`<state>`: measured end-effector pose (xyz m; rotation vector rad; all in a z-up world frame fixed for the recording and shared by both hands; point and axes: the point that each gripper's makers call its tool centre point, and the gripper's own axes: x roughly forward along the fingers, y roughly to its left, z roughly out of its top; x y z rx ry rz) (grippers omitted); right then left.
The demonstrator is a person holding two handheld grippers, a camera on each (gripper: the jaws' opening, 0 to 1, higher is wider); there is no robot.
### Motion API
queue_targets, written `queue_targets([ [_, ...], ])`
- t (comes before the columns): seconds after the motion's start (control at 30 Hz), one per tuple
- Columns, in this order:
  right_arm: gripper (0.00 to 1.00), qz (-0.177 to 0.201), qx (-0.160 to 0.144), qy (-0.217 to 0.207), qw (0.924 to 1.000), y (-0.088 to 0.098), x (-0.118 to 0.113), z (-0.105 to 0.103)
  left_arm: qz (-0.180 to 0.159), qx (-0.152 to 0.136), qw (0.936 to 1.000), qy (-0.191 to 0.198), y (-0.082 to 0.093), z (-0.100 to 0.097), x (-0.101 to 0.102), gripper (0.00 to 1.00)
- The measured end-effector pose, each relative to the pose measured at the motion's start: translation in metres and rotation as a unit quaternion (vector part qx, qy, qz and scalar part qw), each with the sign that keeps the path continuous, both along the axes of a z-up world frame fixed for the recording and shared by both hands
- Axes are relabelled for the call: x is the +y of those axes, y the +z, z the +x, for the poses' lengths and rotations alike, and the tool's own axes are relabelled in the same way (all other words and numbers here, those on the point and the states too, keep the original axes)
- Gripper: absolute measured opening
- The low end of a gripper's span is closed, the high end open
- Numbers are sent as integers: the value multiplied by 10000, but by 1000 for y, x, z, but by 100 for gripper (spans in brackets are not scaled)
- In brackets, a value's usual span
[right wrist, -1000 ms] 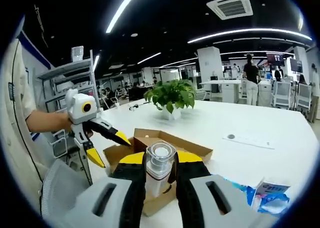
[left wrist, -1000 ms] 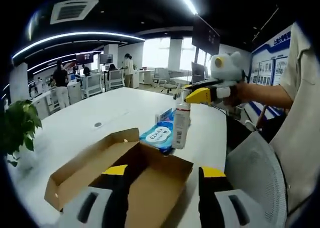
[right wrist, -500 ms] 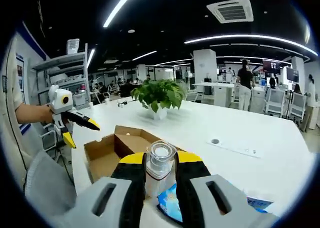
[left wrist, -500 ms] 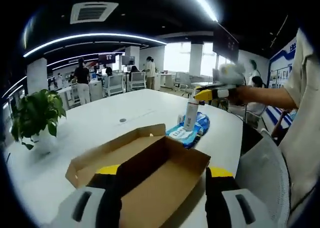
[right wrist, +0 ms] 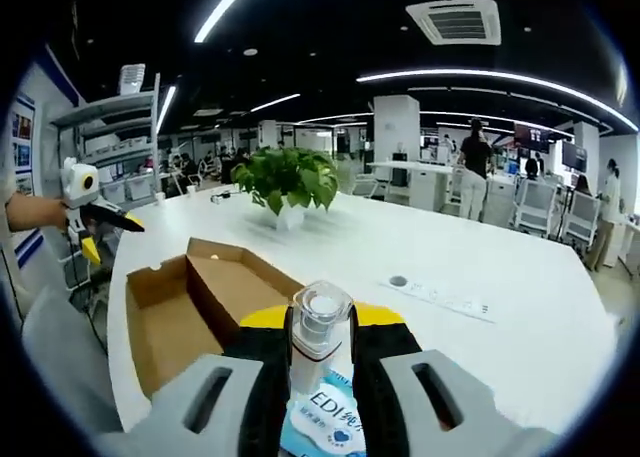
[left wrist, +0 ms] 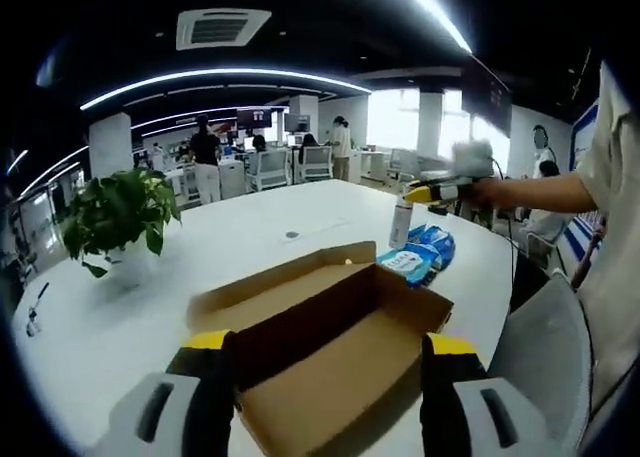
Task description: Operate the shoe box by opening the lid, removing the specified soft item, and placing it in the target area until the item is outside and the box remains undamaged.
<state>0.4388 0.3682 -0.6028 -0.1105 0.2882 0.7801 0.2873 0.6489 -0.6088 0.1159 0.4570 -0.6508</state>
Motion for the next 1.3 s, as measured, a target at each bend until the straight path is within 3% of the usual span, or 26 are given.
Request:
queue_targets([
  [0.33, 20, -259, -6, -87, 9996, -26, -9, 34, -3, 115, 9996, 257, -5, -2, 12, 83],
  [0.67, 20, -764, -68, -86, 9970, -57, -21, 57, -17, 312, 9987, 408, -18, -5, 13, 83],
  [1.0, 20, -1309, -87, 169, 9912, -88, -23, 55, 35, 480, 9979, 437, -30, -5, 9, 80],
  [1.3, 21, -1339, -103, 218, 9907, -81, -27, 46, 112, 578, 9973, 436, -39, -9, 9, 74],
])
